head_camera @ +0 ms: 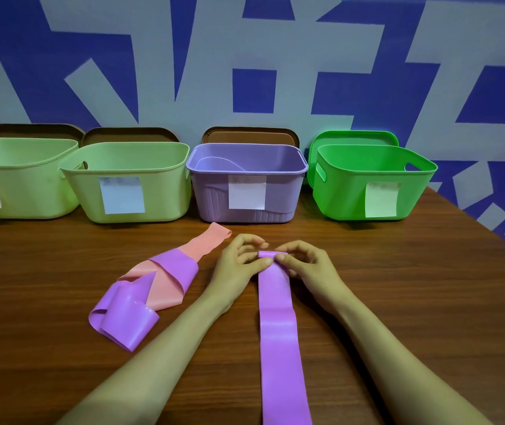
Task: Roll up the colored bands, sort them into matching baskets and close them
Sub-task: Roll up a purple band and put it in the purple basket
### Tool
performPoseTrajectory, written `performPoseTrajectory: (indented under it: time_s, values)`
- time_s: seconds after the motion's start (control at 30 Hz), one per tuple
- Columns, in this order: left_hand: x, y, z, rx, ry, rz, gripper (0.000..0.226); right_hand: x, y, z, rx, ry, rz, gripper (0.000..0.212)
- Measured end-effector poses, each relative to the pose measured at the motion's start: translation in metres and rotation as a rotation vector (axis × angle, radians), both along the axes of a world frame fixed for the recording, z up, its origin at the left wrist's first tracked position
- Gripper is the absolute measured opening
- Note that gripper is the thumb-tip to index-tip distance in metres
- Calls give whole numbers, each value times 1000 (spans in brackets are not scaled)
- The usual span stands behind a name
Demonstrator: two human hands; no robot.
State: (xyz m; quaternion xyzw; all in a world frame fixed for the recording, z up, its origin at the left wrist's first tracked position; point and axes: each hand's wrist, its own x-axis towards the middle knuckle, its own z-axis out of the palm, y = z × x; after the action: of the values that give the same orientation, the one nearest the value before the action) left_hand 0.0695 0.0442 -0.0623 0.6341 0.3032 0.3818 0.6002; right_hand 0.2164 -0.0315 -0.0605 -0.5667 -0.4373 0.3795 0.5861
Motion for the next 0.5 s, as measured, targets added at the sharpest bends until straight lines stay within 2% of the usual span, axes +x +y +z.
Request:
performPoseTrajectory:
  time_s: [0.13,0.5]
  values:
    - [3,1,-4,16,111,-42,31,1,-1,1,49,87,-24,8]
    - [3,4,-4,-15,96,-21,24,4,-3,0,45,31,-12,14]
